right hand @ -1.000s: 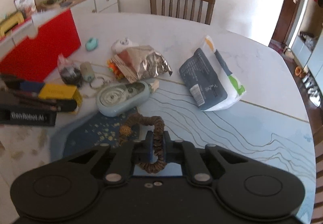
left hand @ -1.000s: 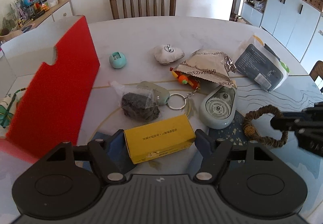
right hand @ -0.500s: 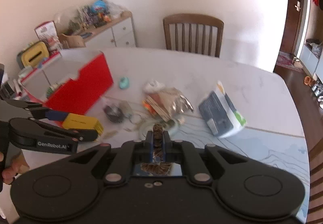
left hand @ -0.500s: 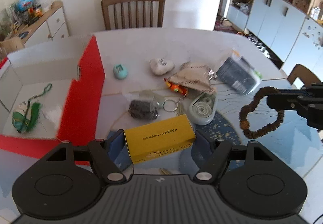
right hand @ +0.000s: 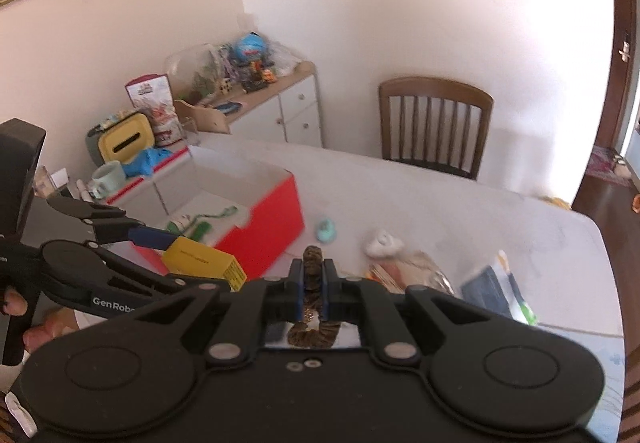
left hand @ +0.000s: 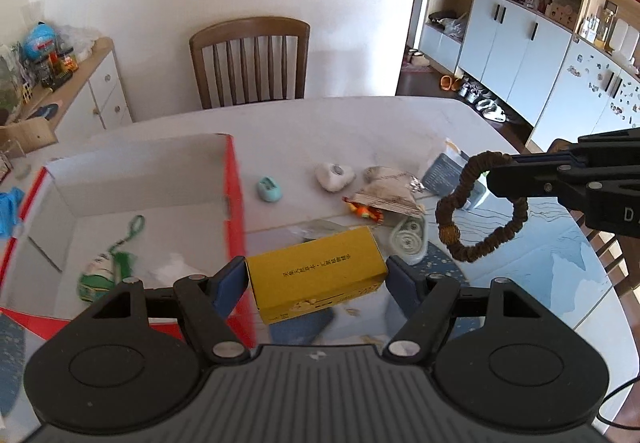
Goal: Organize objects
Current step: 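Carry the yellow box and bead bracelet over the cardboard box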
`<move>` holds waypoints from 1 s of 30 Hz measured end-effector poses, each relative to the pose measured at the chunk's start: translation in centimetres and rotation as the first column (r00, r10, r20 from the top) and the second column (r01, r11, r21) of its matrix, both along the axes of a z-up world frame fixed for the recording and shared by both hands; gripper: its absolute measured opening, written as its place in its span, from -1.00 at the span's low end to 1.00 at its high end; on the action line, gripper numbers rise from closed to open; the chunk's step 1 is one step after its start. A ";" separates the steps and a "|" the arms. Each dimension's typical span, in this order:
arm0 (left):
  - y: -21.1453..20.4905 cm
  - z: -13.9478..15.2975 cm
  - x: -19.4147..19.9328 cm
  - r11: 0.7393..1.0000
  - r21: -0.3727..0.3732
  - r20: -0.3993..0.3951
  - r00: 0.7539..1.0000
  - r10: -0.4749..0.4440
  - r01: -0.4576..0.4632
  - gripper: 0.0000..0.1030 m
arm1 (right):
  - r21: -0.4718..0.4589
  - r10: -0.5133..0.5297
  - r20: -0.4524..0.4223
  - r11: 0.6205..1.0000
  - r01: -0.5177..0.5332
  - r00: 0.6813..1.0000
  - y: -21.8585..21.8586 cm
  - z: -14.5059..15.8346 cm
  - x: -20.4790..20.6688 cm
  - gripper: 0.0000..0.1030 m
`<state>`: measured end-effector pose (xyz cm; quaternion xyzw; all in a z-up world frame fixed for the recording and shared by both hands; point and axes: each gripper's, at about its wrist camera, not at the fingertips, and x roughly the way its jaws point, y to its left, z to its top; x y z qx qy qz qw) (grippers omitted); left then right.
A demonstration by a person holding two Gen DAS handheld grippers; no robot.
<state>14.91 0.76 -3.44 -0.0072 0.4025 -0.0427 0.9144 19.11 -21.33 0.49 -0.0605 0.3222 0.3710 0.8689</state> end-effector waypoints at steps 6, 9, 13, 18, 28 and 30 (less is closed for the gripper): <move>4.1 1.2 -0.4 1.000 0.011 0.007 1.000 0.021 -0.021 0.45 | 0.004 0.030 0.010 1.000 -0.030 1.000 4.0 1.0 -0.1 -0.87; 6.4 1.5 -0.4 0.999 0.023 0.011 0.999 0.037 -0.038 0.45 | 0.012 0.045 0.005 0.999 -0.045 0.999 6.1 1.2 0.0 -0.87; 9.6 2.0 -0.1 0.997 0.035 0.014 0.997 0.072 -0.072 0.45 | 0.011 0.063 0.011 0.998 -0.063 0.998 8.9 1.3 -0.1 -0.87; 13.4 2.1 0.7 0.992 0.063 0.019 0.994 0.107 -0.108 0.45 | -0.007 0.087 0.018 0.996 -0.087 0.996 12.3 1.2 0.1 -0.87; 19.0 0.3 3.2 0.984 0.103 -0.001 0.989 0.146 -0.145 0.45 | -0.050 0.111 0.009 0.993 -0.111 0.994 19.1 -0.6 1.8 -0.87; 19.9 -0.4 3.9 0.983 0.107 -0.010 0.988 0.151 -0.149 0.45 | -0.069 0.109 0.009 0.992 -0.108 0.994 20.3 -1.2 2.3 -0.87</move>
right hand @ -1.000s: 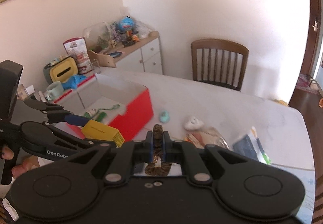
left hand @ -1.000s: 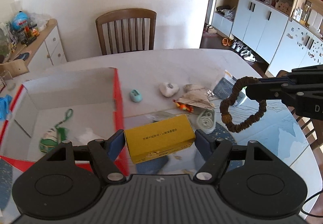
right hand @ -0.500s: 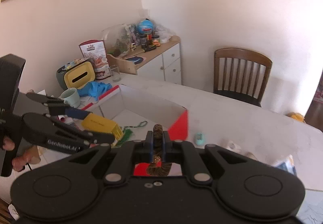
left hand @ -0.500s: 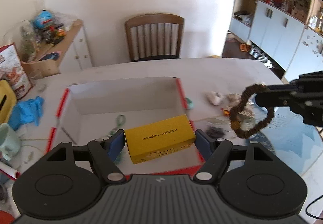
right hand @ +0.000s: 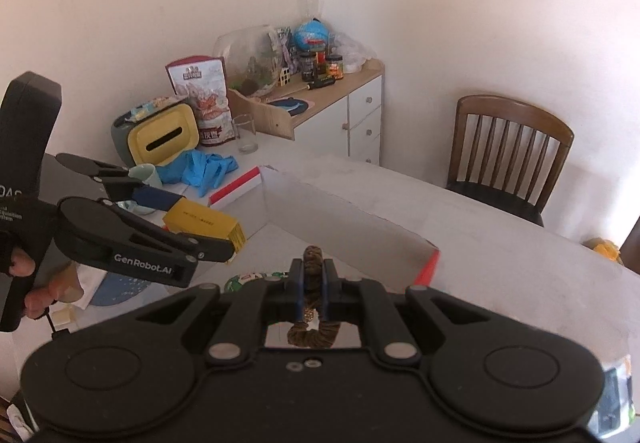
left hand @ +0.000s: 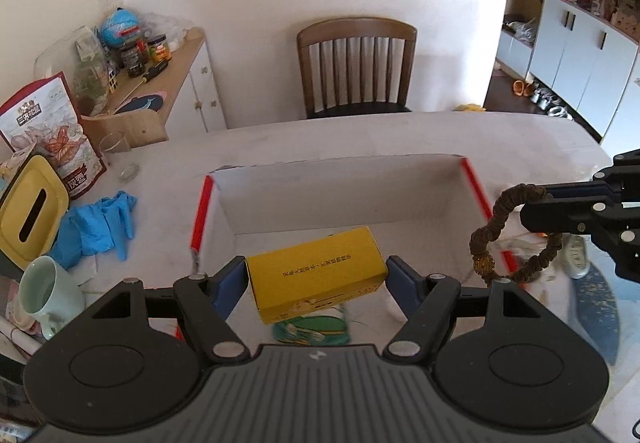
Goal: Organize objects
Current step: 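Carry the yellow box and bead bracelet over the cardboard box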
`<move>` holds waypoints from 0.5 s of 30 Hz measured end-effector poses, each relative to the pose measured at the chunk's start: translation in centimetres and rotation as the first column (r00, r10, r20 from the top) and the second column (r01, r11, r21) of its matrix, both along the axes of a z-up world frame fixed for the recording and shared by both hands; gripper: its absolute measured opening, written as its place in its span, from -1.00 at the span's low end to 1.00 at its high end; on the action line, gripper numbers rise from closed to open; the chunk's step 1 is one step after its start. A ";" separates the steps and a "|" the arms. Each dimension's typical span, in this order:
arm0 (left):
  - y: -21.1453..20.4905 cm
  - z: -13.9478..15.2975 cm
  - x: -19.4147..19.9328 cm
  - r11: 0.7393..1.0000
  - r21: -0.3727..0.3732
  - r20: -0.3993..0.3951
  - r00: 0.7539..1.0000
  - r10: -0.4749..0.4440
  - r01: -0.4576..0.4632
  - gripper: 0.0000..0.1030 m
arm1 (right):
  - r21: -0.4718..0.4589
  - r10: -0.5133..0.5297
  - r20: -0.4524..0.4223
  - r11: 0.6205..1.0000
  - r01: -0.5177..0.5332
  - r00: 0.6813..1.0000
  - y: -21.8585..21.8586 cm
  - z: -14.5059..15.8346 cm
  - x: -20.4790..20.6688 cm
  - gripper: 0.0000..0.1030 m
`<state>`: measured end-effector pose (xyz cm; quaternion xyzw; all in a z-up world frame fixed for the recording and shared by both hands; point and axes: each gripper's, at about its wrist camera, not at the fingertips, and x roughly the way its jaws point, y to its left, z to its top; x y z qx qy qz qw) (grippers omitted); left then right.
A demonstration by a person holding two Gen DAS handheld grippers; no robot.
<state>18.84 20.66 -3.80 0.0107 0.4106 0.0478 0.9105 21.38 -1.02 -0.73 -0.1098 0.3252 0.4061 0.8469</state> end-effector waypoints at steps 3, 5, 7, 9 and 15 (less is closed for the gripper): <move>1.2 -1.0 1.1 1.000 -0.001 -0.019 1.000 0.014 -0.014 0.45 | -0.031 -0.008 0.000 0.999 0.008 1.000 1.6 -1.0 0.9 -0.87; 1.8 -1.8 1.8 1.000 0.001 -0.028 1.000 0.014 -0.014 0.45 | -0.051 -0.017 -0.005 0.999 0.017 1.000 2.5 -1.8 1.6 -0.86; 2.3 -2.7 2.6 1.000 0.009 -0.042 0.999 0.016 -0.016 0.45 | -0.071 -0.031 -0.003 0.997 0.031 1.000 3.2 -2.6 2.2 -0.86; 2.8 -3.5 3.3 1.000 0.005 -0.058 0.998 0.022 -0.022 0.45 | -0.086 -0.043 -0.009 0.995 0.042 0.999 3.9 -3.5 2.9 -0.86; 3.5 -5.8 5.7 1.000 0.015 -0.104 0.994 0.019 -0.017 0.45 | -0.137 -0.081 -0.038 0.988 0.075 0.996 5.4 -6.3 4.8 -0.86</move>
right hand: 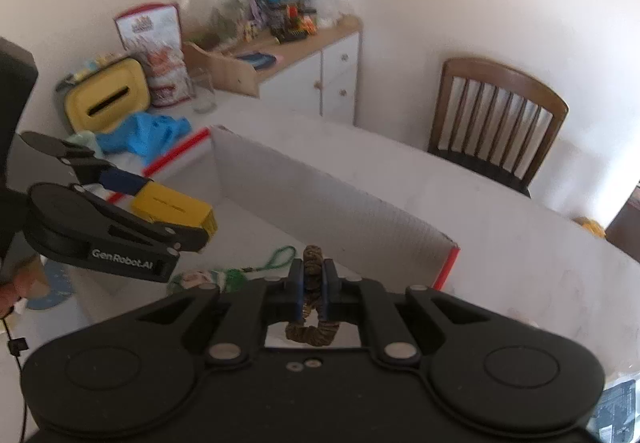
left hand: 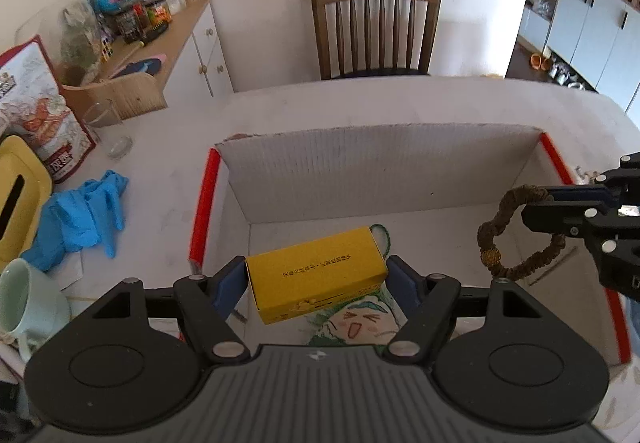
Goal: Organize objects
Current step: 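Carry the yellow box and bead bracelet over the cardboard box, then open both grippers to drop the yellow box and bracelet into the box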
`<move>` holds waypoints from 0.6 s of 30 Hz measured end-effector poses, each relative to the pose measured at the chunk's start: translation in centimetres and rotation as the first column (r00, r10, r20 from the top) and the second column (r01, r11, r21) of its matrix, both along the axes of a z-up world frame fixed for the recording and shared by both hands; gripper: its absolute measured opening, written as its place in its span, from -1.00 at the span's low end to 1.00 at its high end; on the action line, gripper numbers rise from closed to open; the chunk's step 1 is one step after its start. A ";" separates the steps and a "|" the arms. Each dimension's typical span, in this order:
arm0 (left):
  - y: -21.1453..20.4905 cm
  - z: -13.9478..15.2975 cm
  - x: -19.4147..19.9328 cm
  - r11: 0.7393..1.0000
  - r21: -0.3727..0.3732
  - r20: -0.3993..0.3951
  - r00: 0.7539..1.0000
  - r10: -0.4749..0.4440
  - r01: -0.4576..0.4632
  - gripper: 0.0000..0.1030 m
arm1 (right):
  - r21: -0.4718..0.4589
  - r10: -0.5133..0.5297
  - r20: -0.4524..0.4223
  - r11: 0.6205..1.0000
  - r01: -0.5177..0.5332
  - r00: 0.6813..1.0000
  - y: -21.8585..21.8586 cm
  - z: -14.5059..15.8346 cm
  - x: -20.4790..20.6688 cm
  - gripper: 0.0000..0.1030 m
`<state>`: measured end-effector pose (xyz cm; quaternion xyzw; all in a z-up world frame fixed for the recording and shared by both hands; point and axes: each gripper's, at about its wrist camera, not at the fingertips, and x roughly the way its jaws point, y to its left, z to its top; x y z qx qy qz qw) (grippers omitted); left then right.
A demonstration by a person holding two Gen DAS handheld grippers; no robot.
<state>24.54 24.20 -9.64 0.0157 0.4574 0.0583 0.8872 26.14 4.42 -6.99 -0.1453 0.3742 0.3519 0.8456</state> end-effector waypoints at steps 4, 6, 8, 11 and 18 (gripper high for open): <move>-0.2 -1.5 1.7 1.000 0.023 -0.045 0.999 -0.017 0.018 0.45 | -0.031 -0.011 -0.015 0.999 0.010 1.000 0.6 -1.4 0.7 -0.86; -0.5 -2.1 2.4 0.999 0.043 -0.072 0.997 -0.025 0.028 0.45 | -0.053 -0.005 -0.021 0.999 0.004 1.000 0.9 -2.1 0.8 -0.86; -0.7 -2.8 3.1 0.998 0.053 -0.101 0.994 -0.039 0.044 0.45 | -0.075 0.004 -0.023 0.997 -0.006 1.000 1.1 -2.7 0.7 -0.86; -0.9 -3.7 3.9 0.997 0.042 -0.144 0.988 -0.051 0.057 0.45 | -0.098 0.019 -0.033 0.995 -0.022 0.999 1.4 -3.5 0.4 -0.86; -0.8 -4.9 4.8 0.999 -0.003 -0.198 0.979 -0.049 0.050 0.46 | -0.131 0.046 -0.045 0.990 -0.051 0.998 1.9 -4.4 -0.4 -0.86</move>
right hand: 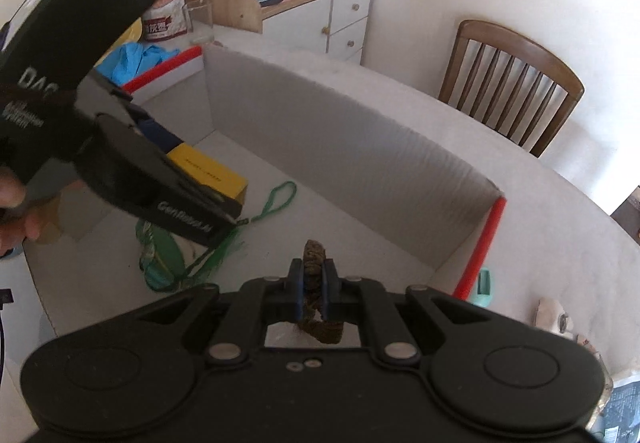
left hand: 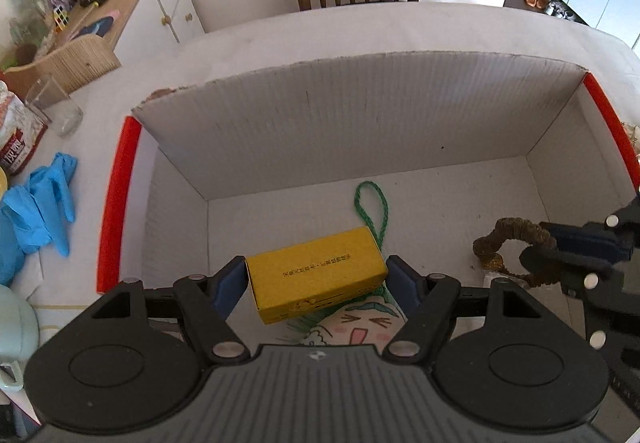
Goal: Organize objects
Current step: 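Open both grippers to drop the yellow box and bracelet into the box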
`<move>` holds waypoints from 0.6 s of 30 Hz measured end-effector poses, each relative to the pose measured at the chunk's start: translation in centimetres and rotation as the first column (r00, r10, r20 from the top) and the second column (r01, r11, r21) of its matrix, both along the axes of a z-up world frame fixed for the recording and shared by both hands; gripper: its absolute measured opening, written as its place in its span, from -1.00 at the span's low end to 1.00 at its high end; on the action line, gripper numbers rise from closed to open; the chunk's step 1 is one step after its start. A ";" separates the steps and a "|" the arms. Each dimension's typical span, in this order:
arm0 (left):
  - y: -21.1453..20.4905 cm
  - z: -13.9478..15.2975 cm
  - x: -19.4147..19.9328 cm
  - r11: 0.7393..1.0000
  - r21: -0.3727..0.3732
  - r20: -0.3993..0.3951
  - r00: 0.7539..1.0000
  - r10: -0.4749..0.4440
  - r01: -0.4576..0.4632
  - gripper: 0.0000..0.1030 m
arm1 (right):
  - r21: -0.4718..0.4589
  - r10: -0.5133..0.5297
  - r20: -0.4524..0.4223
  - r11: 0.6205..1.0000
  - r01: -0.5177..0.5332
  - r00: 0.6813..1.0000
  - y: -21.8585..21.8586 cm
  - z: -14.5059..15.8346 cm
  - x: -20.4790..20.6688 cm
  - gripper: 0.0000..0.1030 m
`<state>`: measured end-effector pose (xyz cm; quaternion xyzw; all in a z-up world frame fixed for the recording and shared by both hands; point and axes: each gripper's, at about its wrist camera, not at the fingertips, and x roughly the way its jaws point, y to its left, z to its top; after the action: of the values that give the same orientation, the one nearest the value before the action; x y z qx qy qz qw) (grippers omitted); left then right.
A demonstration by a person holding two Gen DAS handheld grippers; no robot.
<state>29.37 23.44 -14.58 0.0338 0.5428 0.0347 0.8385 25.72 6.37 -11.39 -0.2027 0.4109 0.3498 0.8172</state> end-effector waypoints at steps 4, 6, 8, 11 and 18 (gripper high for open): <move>0.0 -0.4 0.2 1.000 -0.009 -0.018 1.000 0.003 -0.003 0.46 | -0.004 0.006 -0.006 1.000 -0.006 1.000 0.1 -0.1 -0.2 -0.85; 0.2 -0.3 0.2 1.000 -0.020 -0.018 1.000 0.005 -0.006 0.47 | -0.006 0.008 -0.007 1.000 -0.008 1.000 0.1 -0.1 -0.2 -0.78; 0.3 -0.2 0.1 1.000 -0.025 -0.015 1.000 0.012 -0.013 0.47 | -0.001 0.005 -0.021 1.000 -0.005 1.000 -0.1 -0.1 -0.3 -0.67; 0.4 0.1 -0.1 1.000 -0.027 0.000 1.000 0.015 -0.015 0.46 | 0.010 0.009 -0.026 1.000 -0.009 1.000 -0.3 0.2 -0.5 -0.64; 0.6 1.6 -1.0 0.999 -0.039 0.045 0.999 0.026 -0.025 0.46 | 0.052 0.003 -0.021 0.999 -0.002 1.000 -1.1 1.2 -1.1 -0.31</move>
<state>28.38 24.03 -12.99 0.0098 0.5246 0.0356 0.8506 24.59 5.31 -10.19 -0.1783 0.4100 0.3632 0.8174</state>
